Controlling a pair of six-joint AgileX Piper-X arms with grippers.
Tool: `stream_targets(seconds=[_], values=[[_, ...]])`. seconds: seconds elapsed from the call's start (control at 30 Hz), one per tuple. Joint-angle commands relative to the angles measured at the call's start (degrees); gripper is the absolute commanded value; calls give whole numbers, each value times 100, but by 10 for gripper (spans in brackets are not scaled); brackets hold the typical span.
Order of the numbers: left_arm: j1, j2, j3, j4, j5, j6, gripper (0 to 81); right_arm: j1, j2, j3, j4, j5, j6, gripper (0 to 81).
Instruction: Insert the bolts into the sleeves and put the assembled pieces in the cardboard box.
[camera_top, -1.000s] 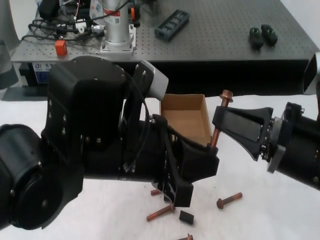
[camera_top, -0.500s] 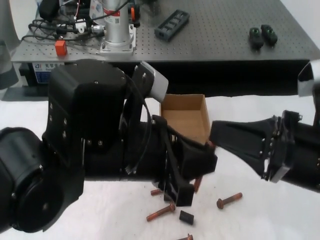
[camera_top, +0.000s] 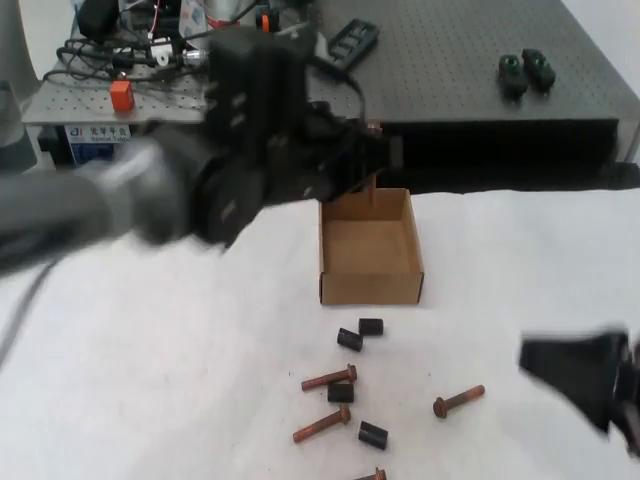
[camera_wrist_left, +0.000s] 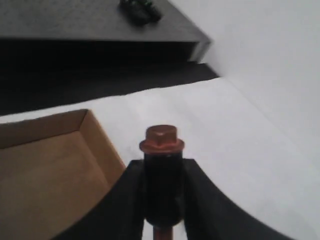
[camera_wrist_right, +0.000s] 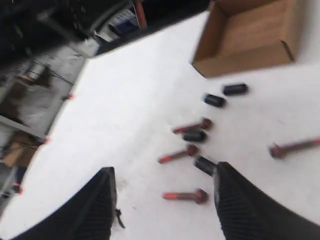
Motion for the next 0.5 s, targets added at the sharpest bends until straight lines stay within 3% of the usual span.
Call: stream_targets(seconds=[0.0, 0.23, 0.47], values=[[151, 1641, -2022, 1463, -305, -111, 7, -32, -240, -4, 1495, 920, -866, 430], [148, 3771, -4879, 3171, -304, 23, 19, -32, -227, -4, 1933, 1357, -1056, 430], [148, 4750, -6259, 4255, -298, -72, 211, -32, -227, -4, 1691, 1755, -1102, 430]])
